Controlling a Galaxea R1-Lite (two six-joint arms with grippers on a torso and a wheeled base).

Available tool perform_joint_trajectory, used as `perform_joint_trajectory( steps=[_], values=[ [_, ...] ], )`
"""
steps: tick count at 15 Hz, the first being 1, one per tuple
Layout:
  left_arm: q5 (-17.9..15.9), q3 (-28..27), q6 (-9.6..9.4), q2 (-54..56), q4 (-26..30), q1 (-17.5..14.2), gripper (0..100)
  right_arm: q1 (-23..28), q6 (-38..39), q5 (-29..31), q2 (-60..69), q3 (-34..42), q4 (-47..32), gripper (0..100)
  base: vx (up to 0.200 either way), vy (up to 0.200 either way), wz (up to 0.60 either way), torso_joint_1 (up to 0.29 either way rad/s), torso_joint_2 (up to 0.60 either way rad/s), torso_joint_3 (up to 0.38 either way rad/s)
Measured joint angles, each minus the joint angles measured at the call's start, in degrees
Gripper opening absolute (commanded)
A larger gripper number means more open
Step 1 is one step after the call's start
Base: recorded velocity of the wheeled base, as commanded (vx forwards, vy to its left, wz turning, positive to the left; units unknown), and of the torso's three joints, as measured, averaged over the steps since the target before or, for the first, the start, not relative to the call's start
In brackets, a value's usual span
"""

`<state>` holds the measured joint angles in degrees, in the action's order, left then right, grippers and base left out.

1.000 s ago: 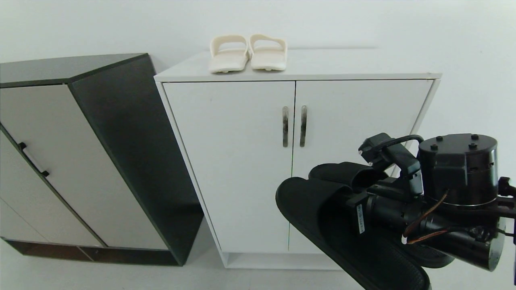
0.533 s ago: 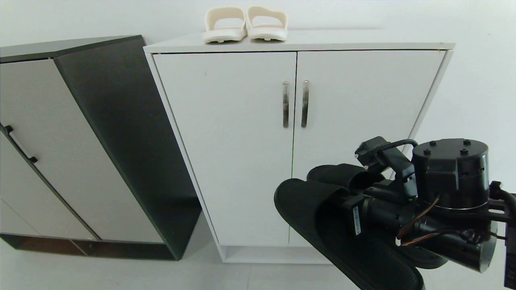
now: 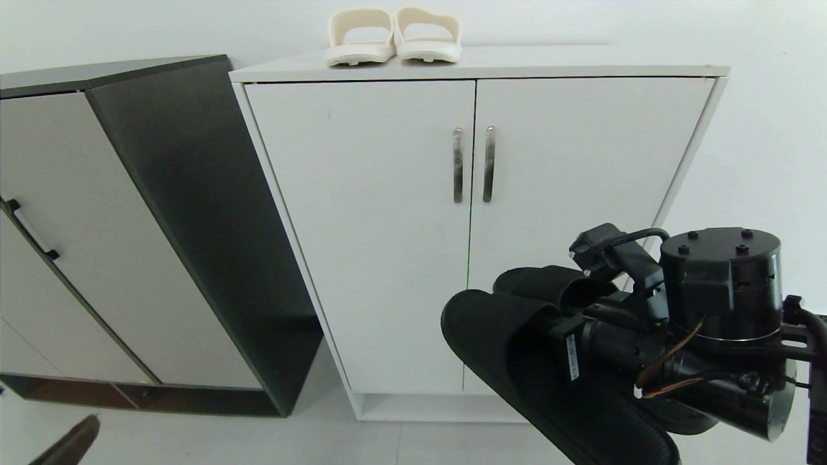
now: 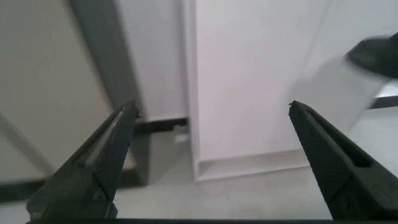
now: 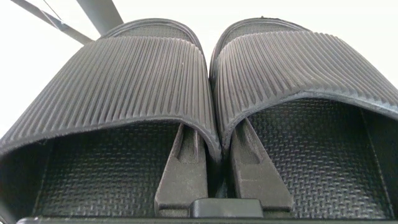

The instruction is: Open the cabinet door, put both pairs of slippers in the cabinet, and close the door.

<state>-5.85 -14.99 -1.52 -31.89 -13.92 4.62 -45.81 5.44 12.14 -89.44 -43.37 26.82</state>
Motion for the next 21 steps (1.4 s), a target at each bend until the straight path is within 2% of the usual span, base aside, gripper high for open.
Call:
perform_joint_trajectory(
  steps=[4,7,9,12,14,17,19,21],
  values=[
    [0.68,-7.85,2.65,-27.89,-21.99,12.35,100,1.11,0.04,0.0,0.46,0.07,2.22,0,0.0,0.0,0.0,0.0,0.0,0.0],
    [1.43,-21.27,3.55,-45.03,-30.9,23.84,100,1.68,-0.16,-0.24,0.8,0.82,2.84,0,0.0,0.0,0.0,0.0,0.0,0.0],
    [1.5,-30.12,3.75,-52.31,-31.98,30.18,100,2.01,-0.13,-0.6,0.91,1.1,2.82,0,0.0,0.0,0.0,0.0,0.0,0.0],
    [0.49,-41.34,3.99,-59.87,-26.86,36.8,100,2.32,-0.07,-0.84,0.99,1.29,2.77,0,0.0,0.0,0.0,0.0,0.0,0.0],
    [-2.6,-46.86,4.43,-63.23,-23.03,38.27,100,2.66,-0.16,-1.55,1.02,1.51,2.82,0,0.0,0.0,0.0,0.0,0.0,0.0],
    [-11.3,-53.71,9.51,-67.01,-19.2,38.38,100,3.28,-0.18,-4.35,1.68,2.22,2.82,0,0.0,0.0,0.0,0.0,0.0,0.0],
    [-16.86,-56.89,12.39,-68.77,-17.71,36.64,100,3.84,-0.16,-4.49,1.77,2.36,2.85,0,0.0,0.0,0.0,0.0,0.0,0.0],
    [-17.68,-59.59,13.99,-70.58,-17.47,35.4,100,4.14,-0.16,-4.62,1.77,2.41,2.85,0,0.0,0.0,0.0,0.0,0.0,0.0]
  ],
)
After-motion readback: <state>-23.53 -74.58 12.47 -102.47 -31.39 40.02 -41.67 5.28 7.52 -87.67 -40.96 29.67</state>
